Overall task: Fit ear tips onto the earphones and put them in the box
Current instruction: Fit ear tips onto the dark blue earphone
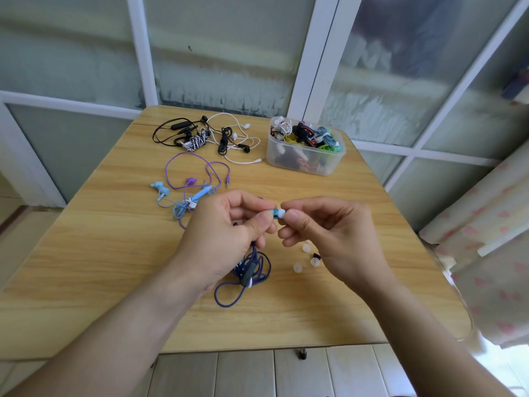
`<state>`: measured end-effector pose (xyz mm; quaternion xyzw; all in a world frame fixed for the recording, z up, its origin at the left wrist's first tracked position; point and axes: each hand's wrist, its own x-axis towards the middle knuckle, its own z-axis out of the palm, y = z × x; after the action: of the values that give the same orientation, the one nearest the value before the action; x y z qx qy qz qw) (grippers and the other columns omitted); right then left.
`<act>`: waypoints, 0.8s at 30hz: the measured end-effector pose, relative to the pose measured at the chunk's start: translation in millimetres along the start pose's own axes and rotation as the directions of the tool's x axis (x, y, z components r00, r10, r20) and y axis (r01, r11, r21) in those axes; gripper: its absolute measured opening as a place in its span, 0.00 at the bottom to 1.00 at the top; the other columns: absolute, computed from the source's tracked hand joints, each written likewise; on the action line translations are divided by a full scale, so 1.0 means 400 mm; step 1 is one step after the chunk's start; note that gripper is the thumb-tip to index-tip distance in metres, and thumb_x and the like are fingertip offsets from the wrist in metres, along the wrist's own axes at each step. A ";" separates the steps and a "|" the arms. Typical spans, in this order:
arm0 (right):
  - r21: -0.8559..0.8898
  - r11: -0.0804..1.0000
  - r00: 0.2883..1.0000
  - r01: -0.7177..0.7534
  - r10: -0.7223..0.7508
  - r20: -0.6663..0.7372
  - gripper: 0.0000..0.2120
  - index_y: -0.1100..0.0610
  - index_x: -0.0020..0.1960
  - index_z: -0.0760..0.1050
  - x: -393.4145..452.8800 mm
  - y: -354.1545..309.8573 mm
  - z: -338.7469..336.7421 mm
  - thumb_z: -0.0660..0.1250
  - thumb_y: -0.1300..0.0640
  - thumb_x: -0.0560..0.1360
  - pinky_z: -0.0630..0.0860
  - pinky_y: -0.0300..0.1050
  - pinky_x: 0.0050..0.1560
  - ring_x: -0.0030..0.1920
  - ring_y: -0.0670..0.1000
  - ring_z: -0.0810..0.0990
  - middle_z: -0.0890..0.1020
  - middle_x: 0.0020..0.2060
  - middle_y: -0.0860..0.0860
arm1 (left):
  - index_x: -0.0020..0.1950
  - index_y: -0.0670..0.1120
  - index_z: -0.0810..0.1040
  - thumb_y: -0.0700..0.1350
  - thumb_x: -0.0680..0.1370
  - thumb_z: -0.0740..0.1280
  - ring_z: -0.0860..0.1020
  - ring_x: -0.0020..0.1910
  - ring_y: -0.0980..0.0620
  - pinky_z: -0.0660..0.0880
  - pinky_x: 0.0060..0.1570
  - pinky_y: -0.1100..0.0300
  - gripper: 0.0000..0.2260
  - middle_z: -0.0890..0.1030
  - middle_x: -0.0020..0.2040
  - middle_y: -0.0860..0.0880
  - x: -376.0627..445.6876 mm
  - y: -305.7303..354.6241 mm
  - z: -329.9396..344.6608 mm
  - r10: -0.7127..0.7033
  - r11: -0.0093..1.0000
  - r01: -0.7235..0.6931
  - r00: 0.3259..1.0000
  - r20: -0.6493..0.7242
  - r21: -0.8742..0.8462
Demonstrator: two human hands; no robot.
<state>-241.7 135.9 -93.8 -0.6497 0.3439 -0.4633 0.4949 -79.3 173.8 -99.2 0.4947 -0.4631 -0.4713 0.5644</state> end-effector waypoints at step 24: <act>0.125 0.932 0.940 -0.341 0.341 0.025 0.09 0.67 0.56 0.77 0.003 0.005 -0.017 0.64 0.62 0.79 0.81 0.42 0.37 0.36 0.54 0.84 0.85 0.42 0.61 | 0.49 0.43 0.77 0.35 0.80 0.63 0.74 0.31 0.52 0.64 0.23 0.67 0.05 0.80 0.36 0.46 0.014 -0.008 0.008 -0.069 0.986 0.053 0.993 -0.096 -0.159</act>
<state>-247.6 131.9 -94.6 -0.5480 0.4206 -0.3904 0.6086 -82.0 167.6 -101.6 0.4861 -0.3801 -0.4975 0.6097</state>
